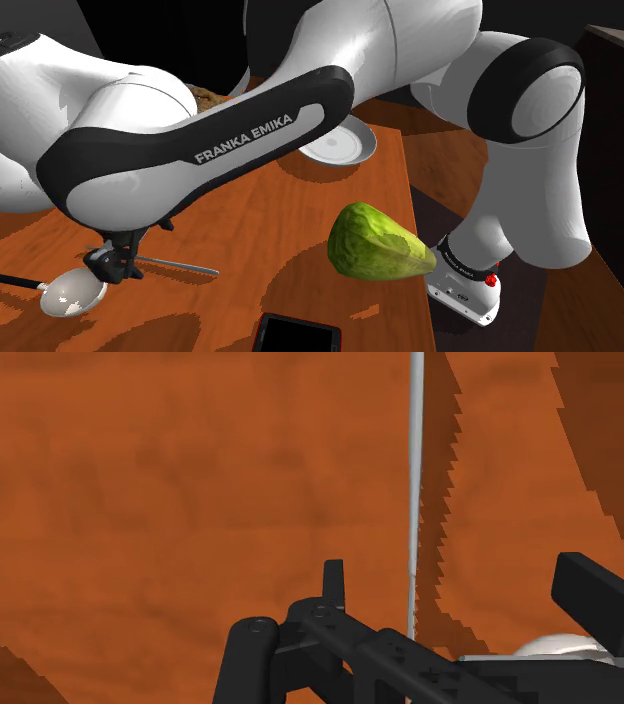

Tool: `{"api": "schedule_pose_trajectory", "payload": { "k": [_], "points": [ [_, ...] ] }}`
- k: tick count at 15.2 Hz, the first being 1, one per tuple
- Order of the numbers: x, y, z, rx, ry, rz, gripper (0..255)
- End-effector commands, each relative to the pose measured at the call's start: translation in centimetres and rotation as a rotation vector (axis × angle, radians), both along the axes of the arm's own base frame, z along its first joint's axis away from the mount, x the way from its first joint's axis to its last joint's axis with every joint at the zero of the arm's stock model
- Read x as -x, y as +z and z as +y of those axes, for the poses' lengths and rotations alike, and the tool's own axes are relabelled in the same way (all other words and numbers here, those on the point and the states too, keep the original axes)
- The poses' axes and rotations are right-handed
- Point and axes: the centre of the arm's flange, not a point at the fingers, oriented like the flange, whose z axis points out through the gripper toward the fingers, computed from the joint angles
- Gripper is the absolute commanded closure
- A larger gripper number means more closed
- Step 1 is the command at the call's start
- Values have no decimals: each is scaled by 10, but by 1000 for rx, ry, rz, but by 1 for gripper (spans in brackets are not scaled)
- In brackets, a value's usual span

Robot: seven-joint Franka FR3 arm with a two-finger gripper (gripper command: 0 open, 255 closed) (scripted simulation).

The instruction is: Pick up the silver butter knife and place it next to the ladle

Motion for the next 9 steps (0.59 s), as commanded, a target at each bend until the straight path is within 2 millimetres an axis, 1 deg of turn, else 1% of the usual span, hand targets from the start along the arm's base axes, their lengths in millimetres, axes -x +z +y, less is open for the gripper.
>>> {"api": "schedule_pose_trajectory", "payload": {
  "k": [1, 2, 9],
  "points": [
    [-2, 23, -2, 1, 0, 1, 0],
    [-2, 34, -2, 1, 0, 1, 0],
    [-2, 34, -2, 1, 0, 1, 0]
  ]
}}
